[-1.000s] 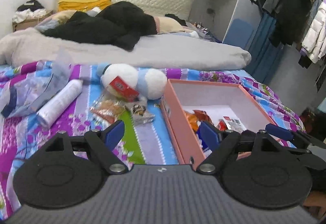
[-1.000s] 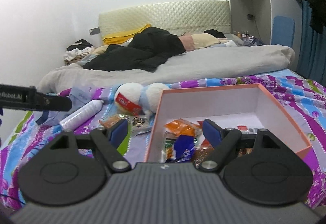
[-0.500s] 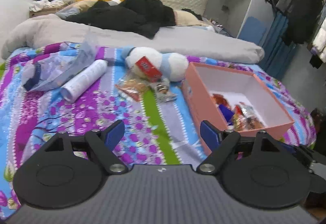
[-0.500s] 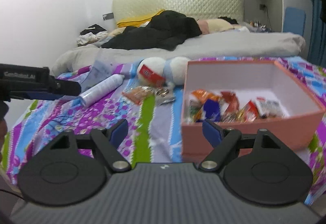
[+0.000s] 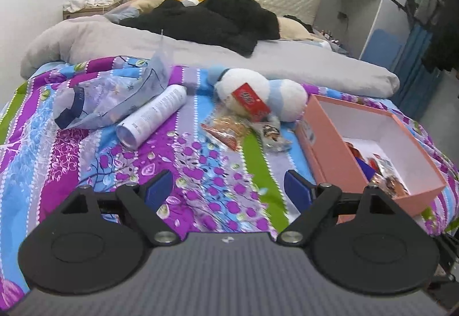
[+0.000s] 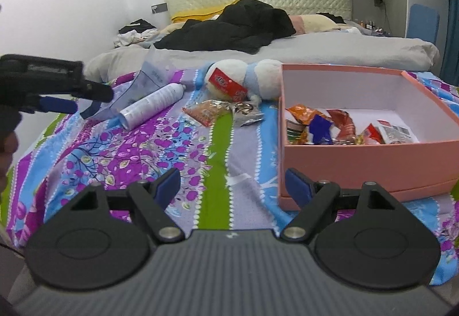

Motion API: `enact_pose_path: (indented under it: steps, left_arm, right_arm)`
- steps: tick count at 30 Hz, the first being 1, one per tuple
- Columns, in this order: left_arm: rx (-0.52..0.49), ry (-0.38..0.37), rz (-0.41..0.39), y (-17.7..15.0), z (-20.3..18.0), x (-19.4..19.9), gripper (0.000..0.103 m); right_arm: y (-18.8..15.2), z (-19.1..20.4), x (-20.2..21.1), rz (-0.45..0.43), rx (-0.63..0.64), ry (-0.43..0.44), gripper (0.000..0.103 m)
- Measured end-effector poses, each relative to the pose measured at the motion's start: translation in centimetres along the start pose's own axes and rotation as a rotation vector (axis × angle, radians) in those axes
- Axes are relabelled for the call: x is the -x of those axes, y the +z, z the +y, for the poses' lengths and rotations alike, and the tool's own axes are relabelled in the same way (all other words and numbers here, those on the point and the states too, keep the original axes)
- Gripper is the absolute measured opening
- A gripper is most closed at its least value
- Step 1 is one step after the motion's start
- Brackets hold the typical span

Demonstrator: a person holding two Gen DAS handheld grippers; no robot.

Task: Organize snacks
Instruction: 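Withdraw both grippers from the pink box toward the plush toy, then grasp the red-labelled pack with the left gripper while the right gripper grasps the clear bag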

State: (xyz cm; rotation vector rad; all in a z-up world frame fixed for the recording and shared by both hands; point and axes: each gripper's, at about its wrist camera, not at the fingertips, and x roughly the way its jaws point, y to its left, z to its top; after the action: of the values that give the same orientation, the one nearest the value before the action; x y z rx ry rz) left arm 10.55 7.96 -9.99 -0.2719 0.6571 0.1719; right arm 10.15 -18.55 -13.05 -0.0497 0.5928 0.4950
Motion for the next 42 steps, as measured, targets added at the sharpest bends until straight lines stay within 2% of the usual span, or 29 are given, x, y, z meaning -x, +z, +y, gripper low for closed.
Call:
enact_pose_path:
  steps: [7, 16, 21, 24, 28, 32, 35, 42]
  left_arm:
    - [0.021, 0.013, 0.020, 1.7, 2.4, -4.1, 0.091]
    - [0.049, -0.016, 0.022, 3.7, 4.9, -9.3, 0.091]
    - [0.062, -0.021, 0.025, 3.1, 5.6, -12.3, 0.091]
    - [0.077, -0.036, 0.031, 2.5, 5.9, -14.3, 0.091]
    - [0.109, -0.080, 0.014, 2.5, 6.5, -16.7, 0.091]
    - [0.126, -0.123, 0.038, 3.4, 7.2, -20.2, 0.091]
    - [0.134, -0.162, 0.066, 4.4, 7.5, -23.4, 0.091]
    - [0.192, -0.199, 0.180, 4.7, 7.7, -30.6, 0.090]
  right_arm:
    - [-0.2, 1.8, -3.8, 0.055, 0.054, 0.009, 0.081]
    - [1.9, 3.1, -9.2, 0.030, 0.062, -0.016, 0.081]
    - [2.5, 2.7, -12.8, 0.001, 0.038, -0.046, 0.081]
    - [2.2, 2.4, -15.2, 0.015, 0.043, -0.069, 0.081]
    - [2.0, 2.4, -17.9, 0.023, 0.057, -0.096, 0.081]
    - [2.5, 2.5, -21.1, 0.039, 0.063, -0.101, 0.081]
    - [3.5, 2.9, -23.6, 0.039, 0.119, -0.147, 0.081]
    - [6.1, 2.4, -29.5, 0.083, 0.212, -0.211, 0.081]
